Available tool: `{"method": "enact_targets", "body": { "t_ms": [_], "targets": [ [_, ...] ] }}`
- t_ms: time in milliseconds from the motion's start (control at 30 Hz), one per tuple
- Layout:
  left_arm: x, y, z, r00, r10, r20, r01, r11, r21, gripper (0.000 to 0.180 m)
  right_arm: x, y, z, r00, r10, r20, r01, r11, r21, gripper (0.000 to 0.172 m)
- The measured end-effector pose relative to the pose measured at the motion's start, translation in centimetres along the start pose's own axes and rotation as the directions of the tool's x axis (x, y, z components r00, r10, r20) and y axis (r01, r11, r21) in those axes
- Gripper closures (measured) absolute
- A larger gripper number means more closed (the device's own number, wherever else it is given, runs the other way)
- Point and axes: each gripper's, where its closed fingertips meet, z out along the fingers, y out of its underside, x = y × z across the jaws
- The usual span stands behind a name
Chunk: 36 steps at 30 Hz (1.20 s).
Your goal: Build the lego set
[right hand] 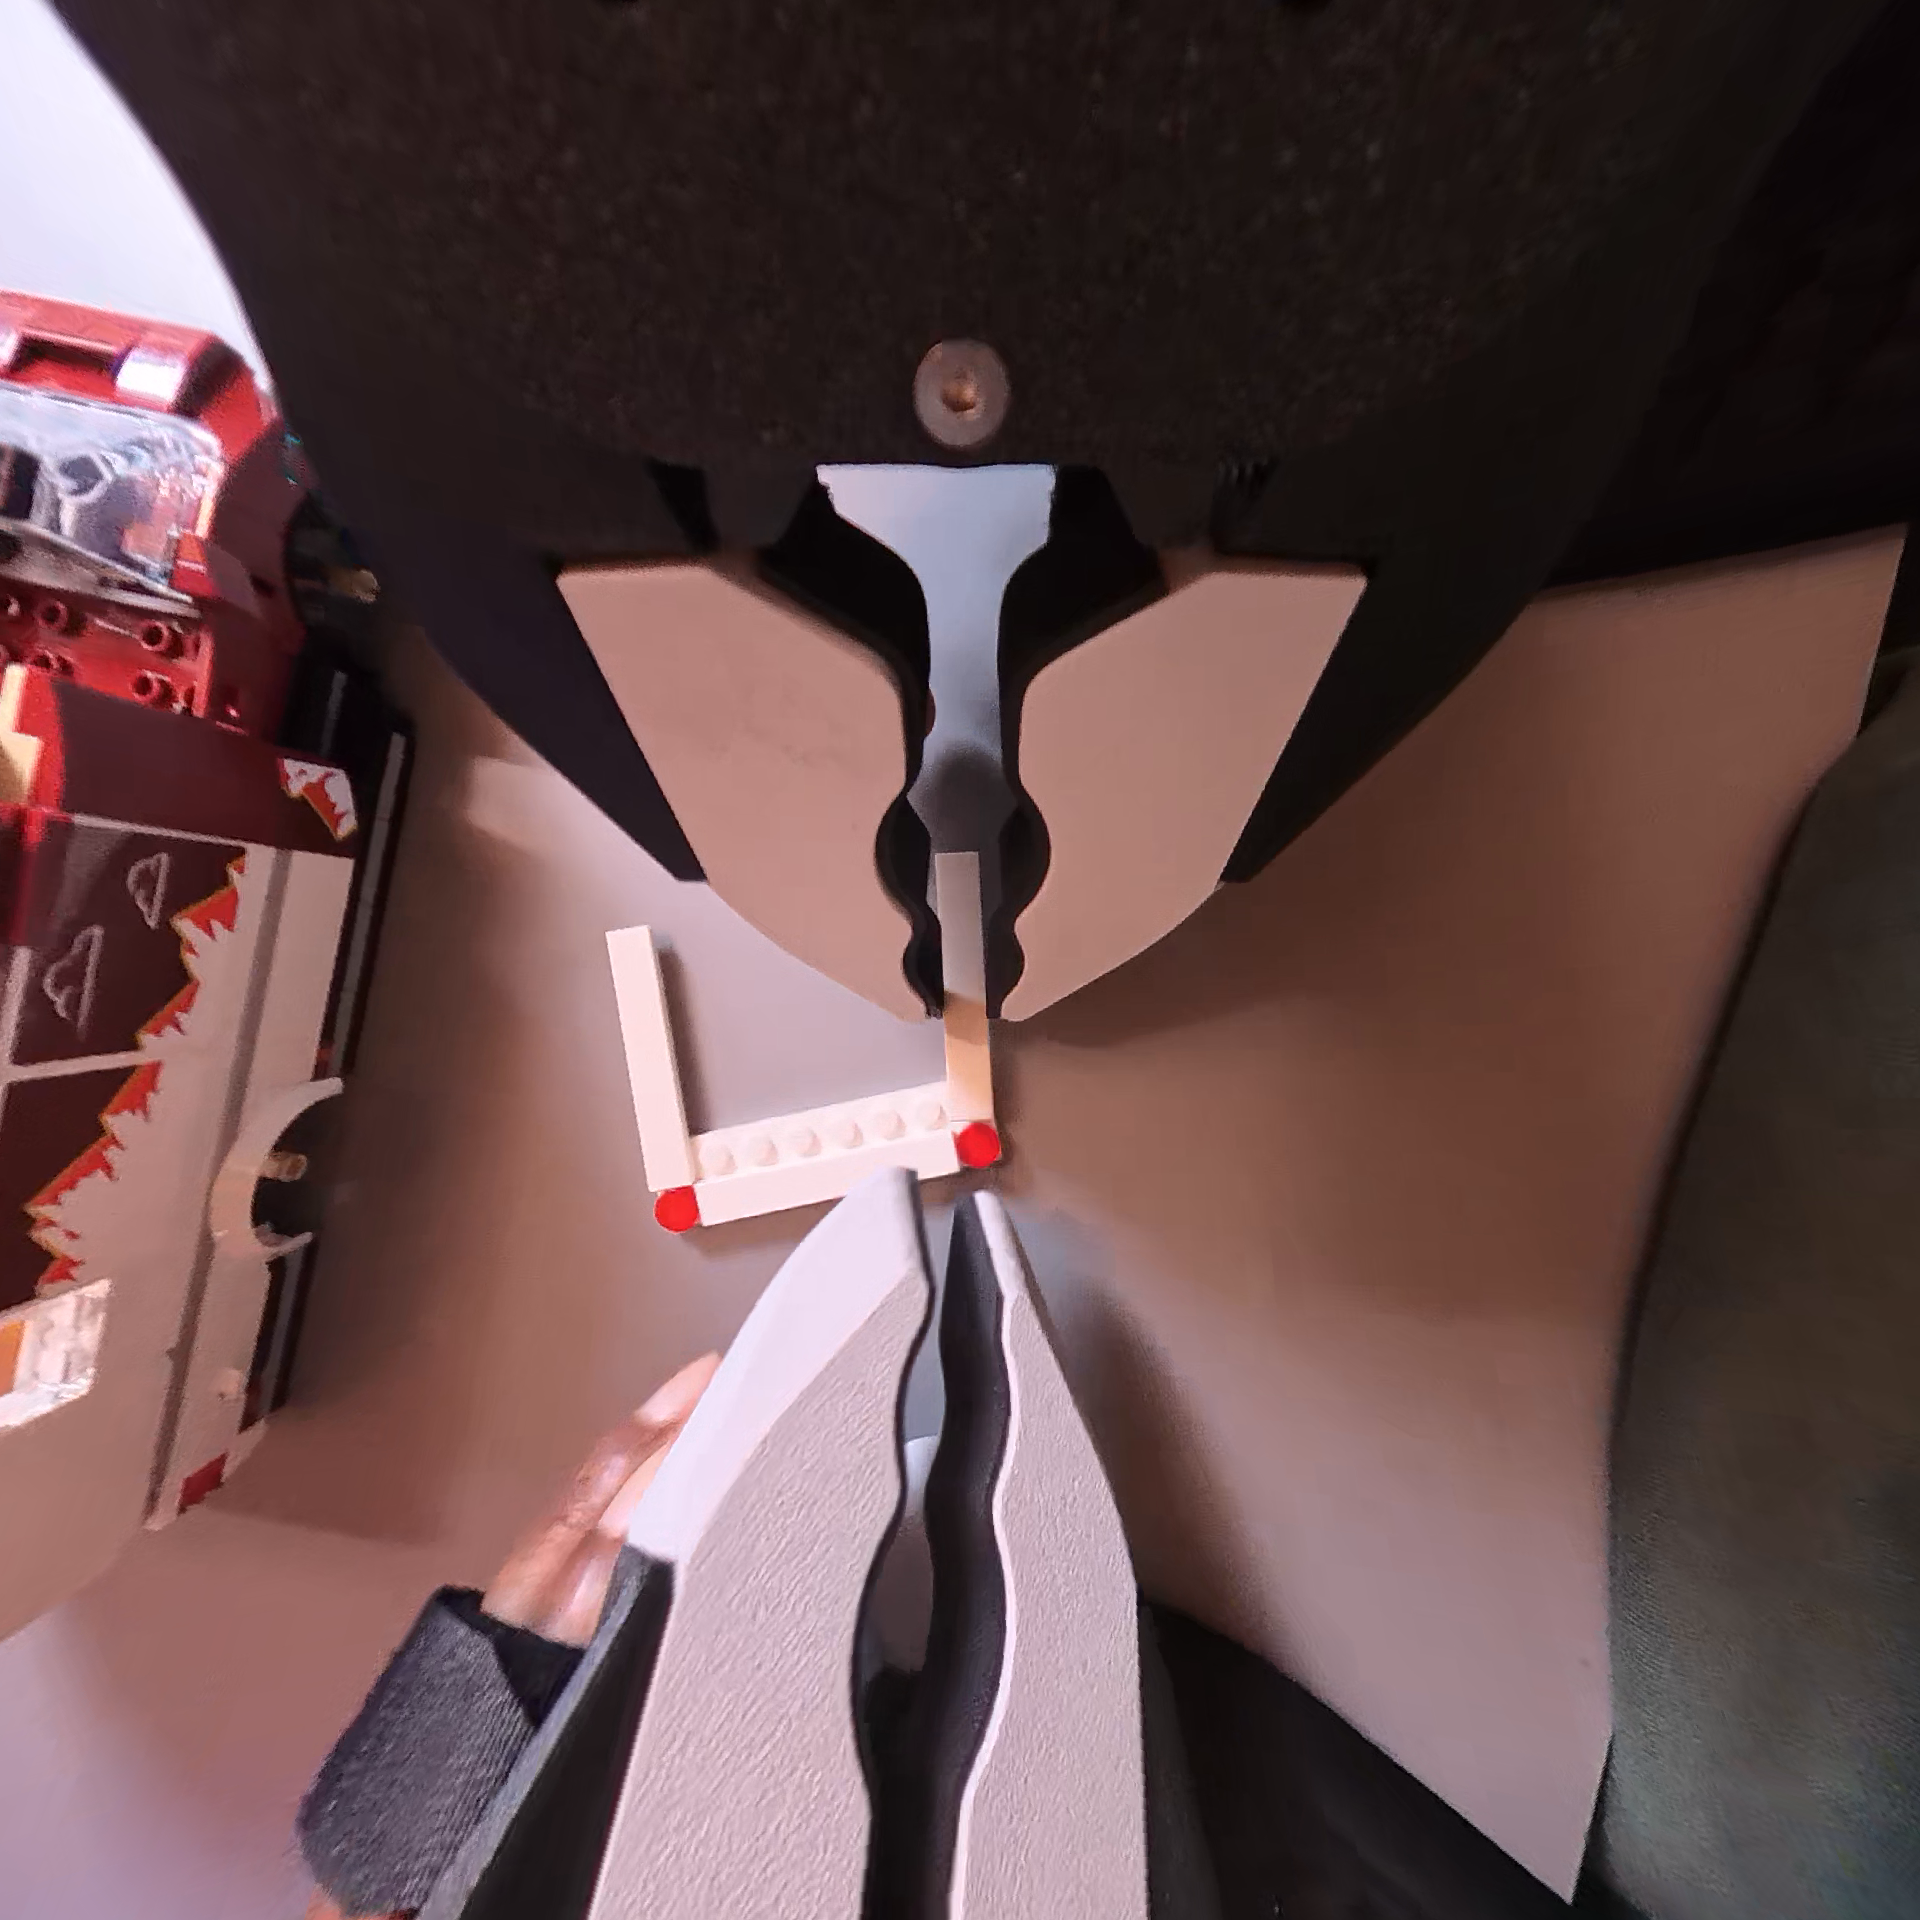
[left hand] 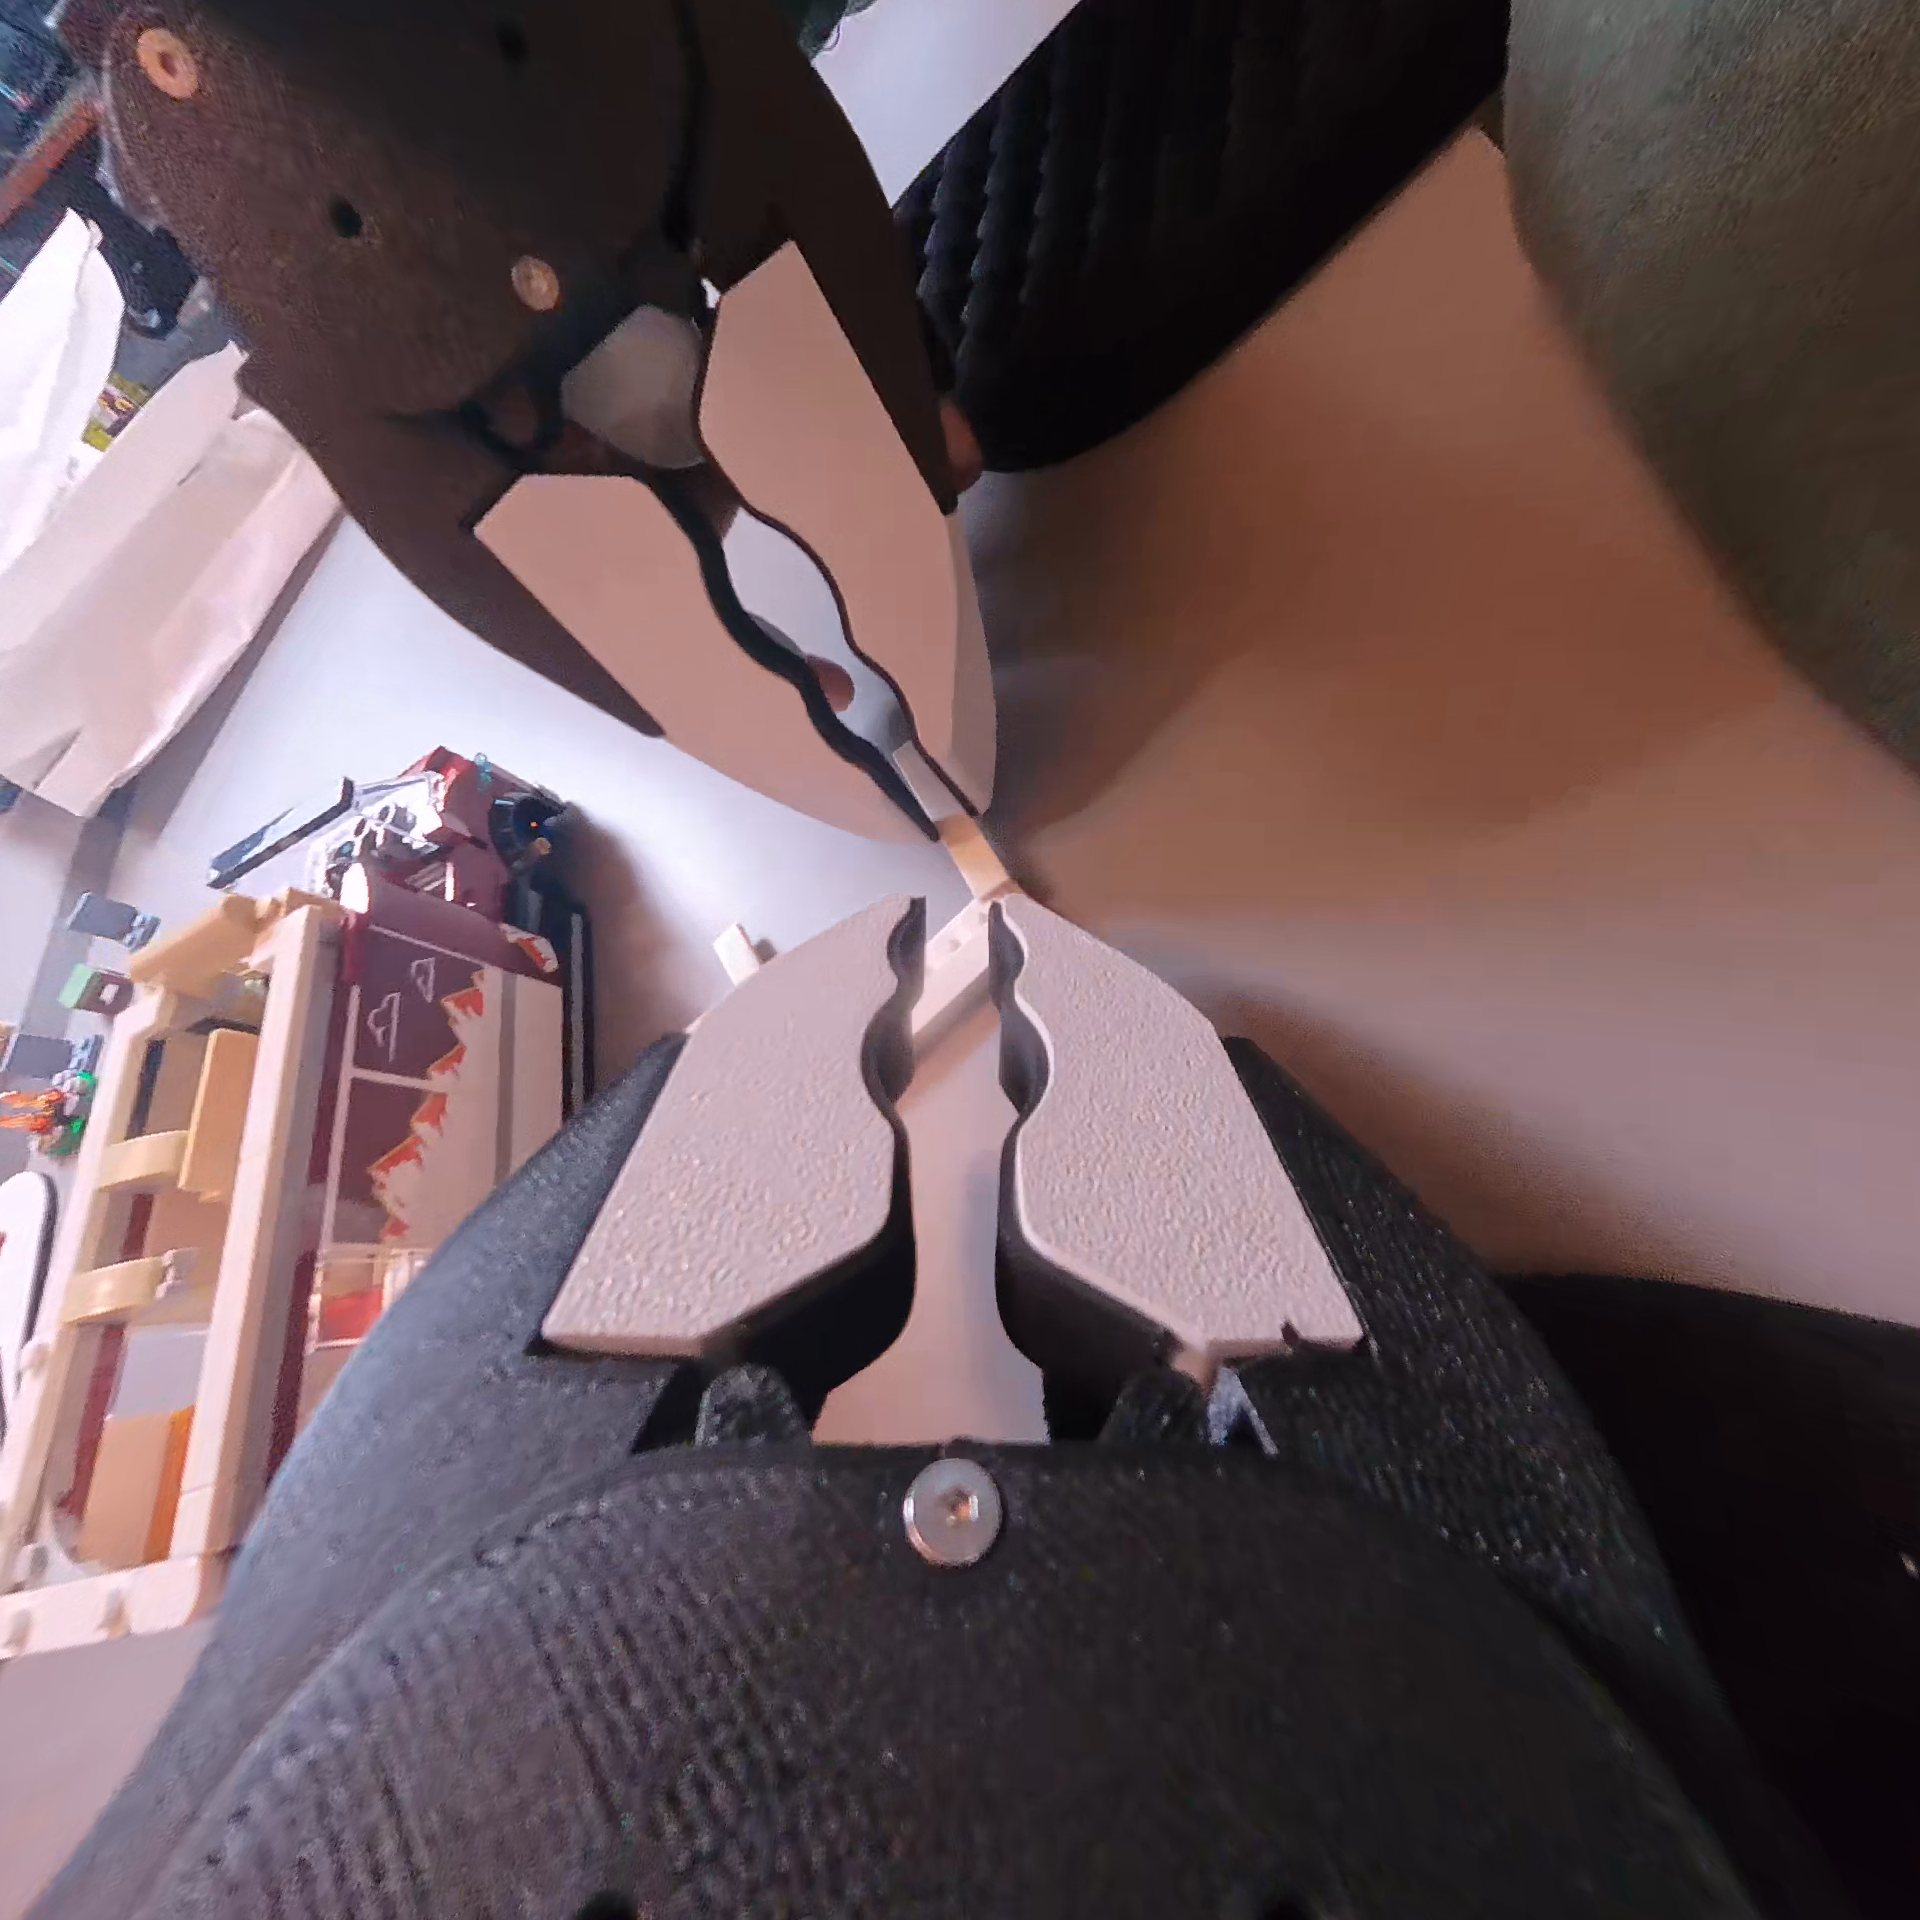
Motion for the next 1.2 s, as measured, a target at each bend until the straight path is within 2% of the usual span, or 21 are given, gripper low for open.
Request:
{"method": "enact_targets", "body": {
  "t_ms": [200, 533, 733, 900, 1200],
  "targets": [
    [0.5, 0.1, 0.8, 1.000, -0.018, -0.018, 0.017, 0.999, -0.038, 0.175, 0.1, 0.0, 0.3, 1.000, -0.024, 0.000, 0.024, 0.999, -0.027, 0.165],
    [0.8, 0.6, 1.4, 0.998, -0.048, -0.036, 0.044, 0.994, -0.104, 0.175, 0.4, 0.0, 0.6, 0.999, -0.048, -0.011, 0.047, 0.998, -0.034, 0.165],
    [0.6, 0.7, 1.5, 0.997, -0.066, -0.032, 0.062, 0.991, -0.117, 0.175, 0.3, -1.4, -0.2, 0.999, -0.029, -0.023, 0.031, 0.998, 0.061, 0.162],
    [0.6, 0.7, 1.5, 0.996, -0.085, -0.035, 0.081, 0.990, -0.116, 0.176, 0.4, -1.6, 0.3, 0.998, -0.016, -0.062, 0.021, 0.997, 0.071, 0.172],
    [0.3, 0.1, 0.6, 0.989, -0.138, -0.046, 0.135, 0.989, -0.055, 0.169, 0.6, -1.9, 0.3, 0.998, 0.012, -0.061, -0.006, 0.996, 0.088, 0.171]
  ]
}}
